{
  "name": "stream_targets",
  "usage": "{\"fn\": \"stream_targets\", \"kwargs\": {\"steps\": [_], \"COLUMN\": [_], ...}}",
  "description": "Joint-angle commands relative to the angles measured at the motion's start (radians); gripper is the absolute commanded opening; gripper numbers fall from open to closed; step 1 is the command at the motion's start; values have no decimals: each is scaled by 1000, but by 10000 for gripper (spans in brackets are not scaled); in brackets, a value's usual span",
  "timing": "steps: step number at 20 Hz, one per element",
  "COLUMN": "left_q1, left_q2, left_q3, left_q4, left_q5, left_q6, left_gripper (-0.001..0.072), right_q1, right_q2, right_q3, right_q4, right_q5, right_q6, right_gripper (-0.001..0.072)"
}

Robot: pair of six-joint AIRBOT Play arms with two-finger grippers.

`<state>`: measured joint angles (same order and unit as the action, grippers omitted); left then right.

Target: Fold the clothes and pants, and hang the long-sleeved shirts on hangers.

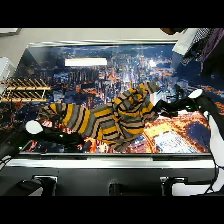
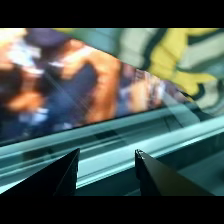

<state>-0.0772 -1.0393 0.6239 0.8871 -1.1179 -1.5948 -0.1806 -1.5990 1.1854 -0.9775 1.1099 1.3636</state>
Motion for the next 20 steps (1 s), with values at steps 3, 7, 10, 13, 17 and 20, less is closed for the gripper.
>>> {"fn": "stream_targets", "kwargs": {"steps": [3,7,10,13,17,20], "left_q1": [-214,-318,-383,-430,-470,-469], "left_q2": [-103,-209,-267,-317,-422,-486], "left_q3": [-7,-6,-5,20,108,186], "left_q4": [-179,-321,-451,-501,-502,-502], "left_q5": [194,297,373,440,464,418], "left_q6": [-12,34,108,133,134,150], "left_gripper": [411,411,411,411,411,24], "right_q1": [80,71,71,71,71,72], "right_q2": [-49,-12,31,59,76,100], "right_q3": [3,4,4,4,4,4], "right_q4": [23,-53,-120,-136,-134,-134], "right_q5": [-87,-19,47,91,122,156], "right_q6": [-43,13,73,101,167,183], "right_gripper": [294,34,34,34,33,33]}}
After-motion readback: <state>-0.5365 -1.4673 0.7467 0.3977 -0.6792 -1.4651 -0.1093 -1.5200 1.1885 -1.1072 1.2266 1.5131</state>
